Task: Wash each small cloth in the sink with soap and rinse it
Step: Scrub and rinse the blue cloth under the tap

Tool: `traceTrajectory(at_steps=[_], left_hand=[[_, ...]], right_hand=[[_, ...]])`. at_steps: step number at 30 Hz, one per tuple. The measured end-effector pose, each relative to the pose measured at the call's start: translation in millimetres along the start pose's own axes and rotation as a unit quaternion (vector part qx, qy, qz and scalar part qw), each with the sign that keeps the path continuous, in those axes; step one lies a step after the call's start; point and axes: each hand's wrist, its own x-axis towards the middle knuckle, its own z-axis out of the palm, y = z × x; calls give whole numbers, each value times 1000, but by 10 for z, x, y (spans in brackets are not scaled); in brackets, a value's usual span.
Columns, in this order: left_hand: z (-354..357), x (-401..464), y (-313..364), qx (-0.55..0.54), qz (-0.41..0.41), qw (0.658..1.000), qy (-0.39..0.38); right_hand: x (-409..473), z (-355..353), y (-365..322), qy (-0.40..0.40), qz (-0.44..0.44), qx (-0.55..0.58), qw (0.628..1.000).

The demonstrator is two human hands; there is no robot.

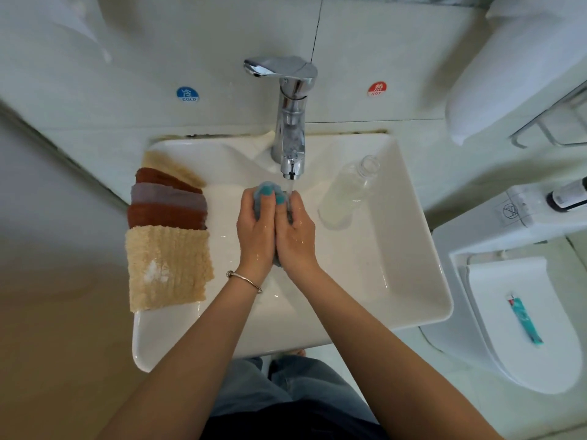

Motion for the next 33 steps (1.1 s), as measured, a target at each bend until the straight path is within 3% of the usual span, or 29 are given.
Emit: traceTrajectory(at_steps=[7, 11, 17, 21, 24, 27, 33], left_hand=[[68, 128, 5, -28, -47, 998, 44], [108, 203, -11, -12, -60, 996, 57], [81, 191, 28, 29, -51, 998, 25], [-62, 120, 47, 32, -82, 994, -64], [-167, 139, 19, 19, -74, 996, -45], [-213, 202, 4, -11, -55, 998, -17], [-323, 193, -126, 40, -38, 998, -20]], right_hand=[[178, 60, 6, 3, 77, -53, 996], [286, 85, 4, -13, 55, -103, 993], [219, 3, 29, 1, 67, -16, 998], [195, -126, -80, -18, 56, 44, 997], [196, -228, -65, -65, 66, 90, 992], [175, -360, 18, -105, 48, 7, 993], [211, -439, 50, -75, 7, -83, 994]])
